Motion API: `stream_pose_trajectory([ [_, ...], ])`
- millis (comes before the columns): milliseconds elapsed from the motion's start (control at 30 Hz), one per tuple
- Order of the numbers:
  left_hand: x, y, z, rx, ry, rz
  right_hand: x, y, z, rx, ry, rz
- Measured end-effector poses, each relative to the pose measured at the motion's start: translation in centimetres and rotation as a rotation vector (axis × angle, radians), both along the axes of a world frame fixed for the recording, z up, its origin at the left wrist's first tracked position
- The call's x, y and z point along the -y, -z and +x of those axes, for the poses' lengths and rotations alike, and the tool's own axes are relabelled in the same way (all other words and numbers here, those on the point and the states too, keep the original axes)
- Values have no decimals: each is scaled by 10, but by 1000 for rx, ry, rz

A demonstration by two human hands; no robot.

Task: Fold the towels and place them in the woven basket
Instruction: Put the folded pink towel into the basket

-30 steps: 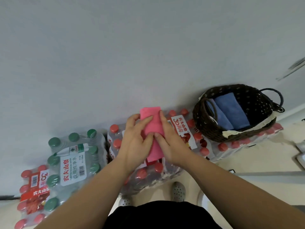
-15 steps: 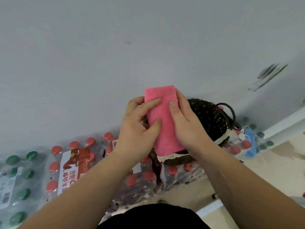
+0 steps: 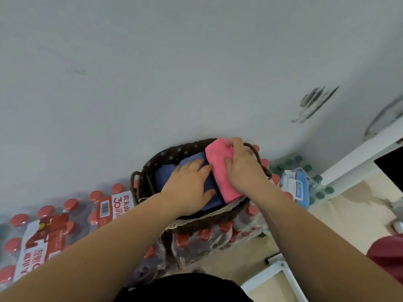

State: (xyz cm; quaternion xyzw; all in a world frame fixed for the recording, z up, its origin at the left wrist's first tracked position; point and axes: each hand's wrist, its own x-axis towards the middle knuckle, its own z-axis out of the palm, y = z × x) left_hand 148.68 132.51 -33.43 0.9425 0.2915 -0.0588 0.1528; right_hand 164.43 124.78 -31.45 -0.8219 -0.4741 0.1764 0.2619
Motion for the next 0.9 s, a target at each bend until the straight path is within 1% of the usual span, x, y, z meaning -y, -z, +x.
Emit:
stream_pose_trajectory([
  [100, -3, 15, 6, -167, 17, 24, -6, 12, -3, 78, -33, -174],
  [200, 0, 27, 5, -268, 27, 48, -12, 16, -4, 79, -18, -252],
  [300, 2, 32, 5, -303, 33, 84, -21, 19, -2, 19, 15, -253],
  [400, -3, 30, 2, -313, 43, 70, -30, 32, 0, -104, 84, -257],
  [433, -5, 29, 0, -311, 50, 58, -32, 36, 0, -111, 101, -284],
  [500, -8, 28, -3, -291, 64, 44, -34, 41, -3, -14, 96, -331],
  [600, -10, 28, 0, -226, 78, 75, -31, 38, -13, 257, 21, -371],
  [667, -9, 29, 4, -209, 90, 100, -24, 34, -19, 453, -64, -338],
  [733, -9, 31, 6, -215, 97, 105, -14, 32, -20, 630, -211, -270],
  [800, -9, 34, 7, -219, 89, 98, -4, 29, -14, 684, -418, -302],
  [867, -9, 37, 6, -224, 83, 94, 2, 26, -6, 663, -587, -410],
  [900, -9, 38, 6, -228, 82, 92, 3, 24, -3, 639, -638, -465],
])
